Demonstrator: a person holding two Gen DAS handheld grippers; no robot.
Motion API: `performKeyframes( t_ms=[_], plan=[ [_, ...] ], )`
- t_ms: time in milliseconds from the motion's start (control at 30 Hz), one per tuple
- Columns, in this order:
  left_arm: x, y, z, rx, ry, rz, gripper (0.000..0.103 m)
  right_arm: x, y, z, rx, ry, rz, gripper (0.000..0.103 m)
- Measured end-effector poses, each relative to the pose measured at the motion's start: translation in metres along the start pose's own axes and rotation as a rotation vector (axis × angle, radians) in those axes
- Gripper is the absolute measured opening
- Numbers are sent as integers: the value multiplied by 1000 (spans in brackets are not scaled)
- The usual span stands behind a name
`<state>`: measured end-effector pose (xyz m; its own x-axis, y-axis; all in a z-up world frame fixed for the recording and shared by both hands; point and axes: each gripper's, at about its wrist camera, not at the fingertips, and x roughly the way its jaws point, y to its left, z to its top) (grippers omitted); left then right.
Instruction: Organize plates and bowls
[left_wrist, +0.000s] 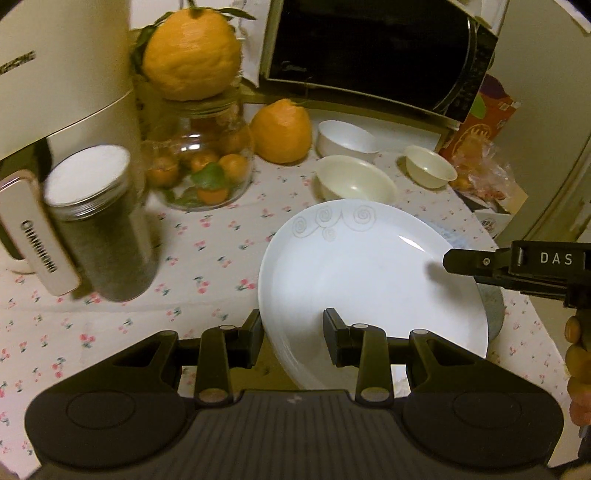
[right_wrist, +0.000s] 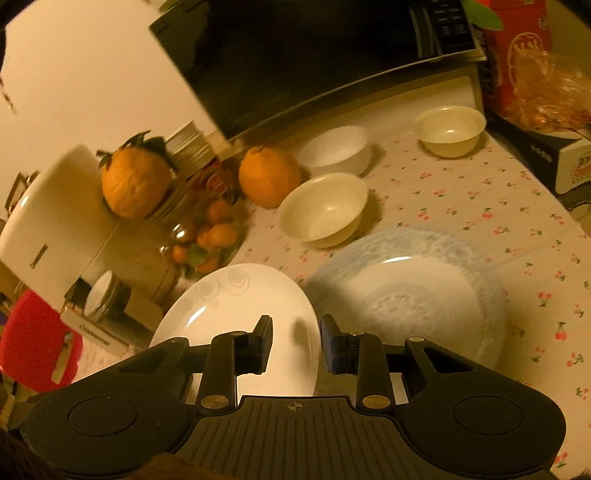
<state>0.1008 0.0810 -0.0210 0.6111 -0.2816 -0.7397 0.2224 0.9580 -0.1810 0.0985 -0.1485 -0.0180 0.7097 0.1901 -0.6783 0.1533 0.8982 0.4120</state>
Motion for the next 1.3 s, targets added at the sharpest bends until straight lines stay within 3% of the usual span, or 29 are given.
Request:
performKeyframes(
  t_ms=[633, 1300],
  plan=[
    [38, -51, 12, 1, 15, -32, 32, -15, -60, 17, 82, -28, -80, 28],
    [63, -76, 13, 43, 10, -7, 32, -9, -86, 18, 112, -19, -136, 28]
  ],
)
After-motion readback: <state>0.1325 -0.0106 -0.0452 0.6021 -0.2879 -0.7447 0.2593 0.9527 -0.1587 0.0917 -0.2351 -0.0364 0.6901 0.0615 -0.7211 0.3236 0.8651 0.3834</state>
